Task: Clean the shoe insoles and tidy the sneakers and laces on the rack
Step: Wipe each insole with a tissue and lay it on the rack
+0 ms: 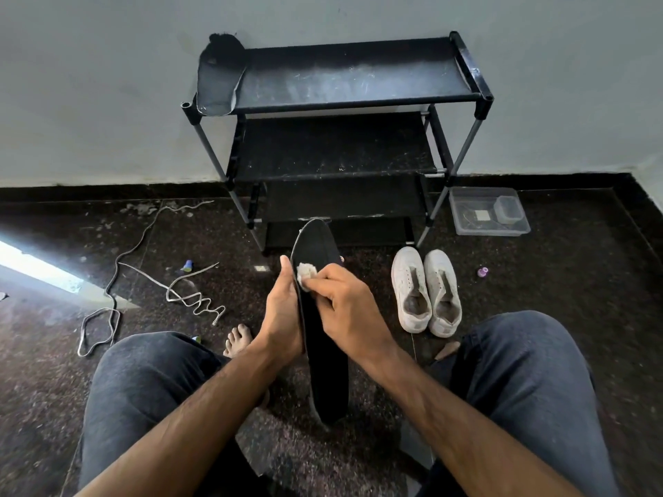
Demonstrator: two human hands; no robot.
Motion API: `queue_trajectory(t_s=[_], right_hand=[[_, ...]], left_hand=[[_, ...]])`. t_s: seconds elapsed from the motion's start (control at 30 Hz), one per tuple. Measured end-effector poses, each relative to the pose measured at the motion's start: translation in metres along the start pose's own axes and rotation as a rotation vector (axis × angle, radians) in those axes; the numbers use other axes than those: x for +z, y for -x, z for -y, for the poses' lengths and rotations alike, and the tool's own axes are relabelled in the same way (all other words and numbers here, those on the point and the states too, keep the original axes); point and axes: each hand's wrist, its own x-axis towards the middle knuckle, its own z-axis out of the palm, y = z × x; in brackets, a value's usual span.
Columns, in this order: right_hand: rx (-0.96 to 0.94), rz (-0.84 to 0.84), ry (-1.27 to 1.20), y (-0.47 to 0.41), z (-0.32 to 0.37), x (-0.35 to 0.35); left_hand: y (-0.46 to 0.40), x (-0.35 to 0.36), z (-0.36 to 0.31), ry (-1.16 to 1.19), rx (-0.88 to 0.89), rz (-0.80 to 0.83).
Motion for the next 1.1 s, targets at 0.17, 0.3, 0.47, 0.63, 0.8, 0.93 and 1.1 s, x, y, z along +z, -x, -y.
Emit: queue_trajectory(t_s=[0.17,0.3,0.47,0.63,0.8,0.93,1.1], right_hand=[[0.078,0.309,-0.361,0.001,0.0,-0.02],[0.161,0.108,-0.451,-0.013,-0.013,-0.039],[0.034,0.015,-0.02,-0.006,-0.007,-0.015],[0.043,0.332,-0.233,0.002,0.002,-0.018],[0.118,0.11,-0.351,-0.013,-0.012,-0.041],[0.035,-0.105,-0.032,-0.017,-0.014,-0.033],[-0.174,0.116,0.167,-0.006,-0.017,-0.006]], left_hand=[[0.0,-0.002,-0.007,0.041,0.049,-0.028],[0.007,0.008,-0.009,-0.016,0.051,0.005],[0.006,0.006,-0.004,-0.039,-0.013,0.004],[0.002,-0.004,-0.012,-0.064,0.0,-0.025],[0.008,0.01,-0.013,-0.056,0.002,0.003],[0.01,0.014,-0.005,-0.071,-0.003,0.064],[0.003,0.009,-0.013,-0.036,0.017,0.033]])
